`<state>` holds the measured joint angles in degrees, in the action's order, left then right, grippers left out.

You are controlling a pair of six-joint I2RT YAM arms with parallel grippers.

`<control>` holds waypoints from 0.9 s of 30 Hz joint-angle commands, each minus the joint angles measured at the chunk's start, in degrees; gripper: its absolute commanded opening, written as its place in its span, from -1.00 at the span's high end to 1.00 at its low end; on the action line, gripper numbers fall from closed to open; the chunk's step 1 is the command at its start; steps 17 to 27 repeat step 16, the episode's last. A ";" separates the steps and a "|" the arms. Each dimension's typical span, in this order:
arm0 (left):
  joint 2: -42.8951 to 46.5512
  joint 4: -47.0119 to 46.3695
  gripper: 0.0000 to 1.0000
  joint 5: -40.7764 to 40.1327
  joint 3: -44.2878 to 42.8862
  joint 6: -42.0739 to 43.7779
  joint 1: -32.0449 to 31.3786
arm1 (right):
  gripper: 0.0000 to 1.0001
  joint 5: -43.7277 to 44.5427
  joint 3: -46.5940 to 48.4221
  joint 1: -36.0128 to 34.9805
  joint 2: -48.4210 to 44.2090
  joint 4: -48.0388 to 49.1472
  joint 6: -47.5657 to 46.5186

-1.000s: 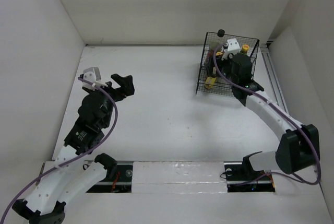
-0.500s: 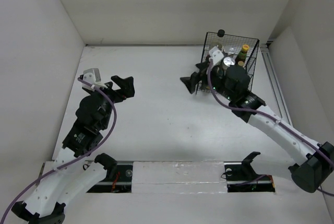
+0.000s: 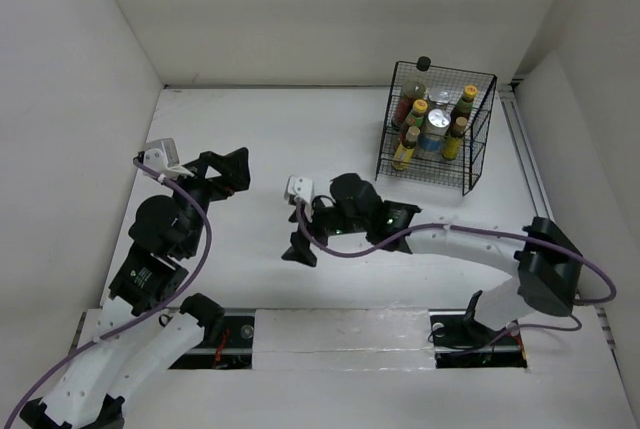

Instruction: Organize the condiment bottles

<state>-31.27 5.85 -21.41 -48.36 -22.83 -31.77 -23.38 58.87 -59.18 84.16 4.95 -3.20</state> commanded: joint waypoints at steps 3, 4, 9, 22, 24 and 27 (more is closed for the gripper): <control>0.33 -2.07 -0.98 0.23 -0.95 1.03 0.04 | -1.00 0.87 1.51 -3.22 6.18 5.41 0.74; 0.85 -2.07 -0.98 0.23 -0.95 1.03 0.04 | -1.00 1.40 1.51 -4.01 7.15 6.20 1.35; 1.47 -2.07 -0.98 0.23 -0.95 1.03 0.04 | -1.00 2.72 2.30 -4.54 9.36 6.21 1.88; 1.47 -2.07 -0.98 0.23 -0.95 1.03 0.04 | -1.00 6.94 5.02 -4.54 8.21 6.21 -0.04; 1.47 -2.07 -0.98 0.23 -0.95 1.03 0.04 | -1.00 6.94 5.02 -4.54 8.21 6.21 -0.04; 1.47 -2.07 -0.98 0.23 -0.95 1.03 0.04 | -1.00 6.94 5.02 -4.54 8.21 6.21 -0.04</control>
